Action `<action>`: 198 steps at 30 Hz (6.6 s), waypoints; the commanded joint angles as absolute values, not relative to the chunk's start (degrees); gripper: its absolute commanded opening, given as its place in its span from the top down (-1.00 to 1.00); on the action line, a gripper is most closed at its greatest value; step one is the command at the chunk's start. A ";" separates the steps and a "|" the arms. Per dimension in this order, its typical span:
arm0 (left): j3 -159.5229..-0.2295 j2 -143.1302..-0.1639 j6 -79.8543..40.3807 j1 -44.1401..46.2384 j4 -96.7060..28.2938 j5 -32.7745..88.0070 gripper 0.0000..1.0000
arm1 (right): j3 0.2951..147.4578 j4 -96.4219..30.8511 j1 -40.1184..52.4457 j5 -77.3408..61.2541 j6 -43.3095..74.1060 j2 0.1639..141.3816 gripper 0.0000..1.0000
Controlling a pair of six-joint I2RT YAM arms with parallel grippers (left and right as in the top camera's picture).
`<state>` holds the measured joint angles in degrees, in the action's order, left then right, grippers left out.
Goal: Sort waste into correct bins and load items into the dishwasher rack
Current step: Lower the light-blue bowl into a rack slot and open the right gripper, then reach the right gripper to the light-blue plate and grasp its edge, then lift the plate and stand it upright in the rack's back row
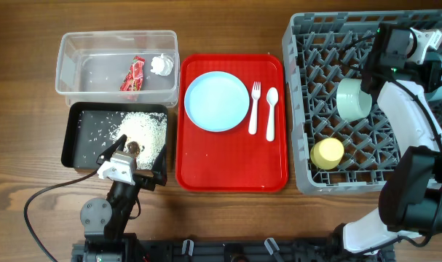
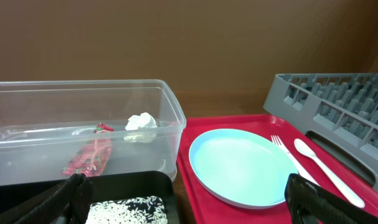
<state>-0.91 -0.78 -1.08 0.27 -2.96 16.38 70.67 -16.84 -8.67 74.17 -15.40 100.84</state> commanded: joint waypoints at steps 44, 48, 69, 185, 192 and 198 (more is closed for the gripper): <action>-0.36 -0.16 -0.21 0.47 -2.76 15.81 -1.00 | 65.52 -14.04 -8.27 68.14 -16.32 101.91 0.91; -0.36 -0.16 -0.21 0.47 -2.76 15.81 -1.00 | 65.52 -13.78 -8.27 67.46 -16.49 101.91 0.91; -0.36 -0.16 -0.21 0.47 -2.76 15.79 -1.00 | 65.49 -12.08 -10.15 66.83 -18.11 102.28 0.91; -0.36 -0.16 -0.21 0.47 -2.76 15.79 -1.00 | 80.36 -44.05 28.88 16.01 38.76 100.71 0.91; -0.36 -0.16 -0.21 0.47 -2.76 15.79 -1.00 | 80.36 -46.61 28.67 39.64 32.05 85.60 0.91; -0.36 -0.16 -0.21 0.47 -2.76 15.79 -1.00 | 80.36 -46.70 25.74 62.83 25.39 82.28 0.91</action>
<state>-0.91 -0.78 -1.08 0.27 -2.96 16.38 80.51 -46.59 27.79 42.65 30.98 82.50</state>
